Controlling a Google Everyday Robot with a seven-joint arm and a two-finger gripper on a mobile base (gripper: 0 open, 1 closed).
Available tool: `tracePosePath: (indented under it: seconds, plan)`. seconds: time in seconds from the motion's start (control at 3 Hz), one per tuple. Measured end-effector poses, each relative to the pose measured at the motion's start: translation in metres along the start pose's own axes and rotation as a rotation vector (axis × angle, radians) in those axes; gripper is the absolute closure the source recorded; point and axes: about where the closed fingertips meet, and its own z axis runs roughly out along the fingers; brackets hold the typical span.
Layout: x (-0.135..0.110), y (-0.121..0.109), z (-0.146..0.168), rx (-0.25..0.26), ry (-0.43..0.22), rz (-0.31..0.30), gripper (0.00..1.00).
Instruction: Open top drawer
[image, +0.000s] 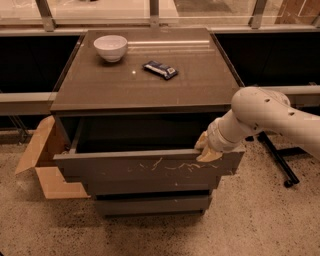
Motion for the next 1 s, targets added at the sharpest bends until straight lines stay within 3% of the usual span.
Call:
tracePosePath:
  seconds: [0.67,1.0]
  plan:
    - [0.0000,0.0001,0.0000,0.000,0.000,0.000,0.12]
    - [-0.0033,0.0082,0.0013,-0.032,-0.008,-0.005,0.00]
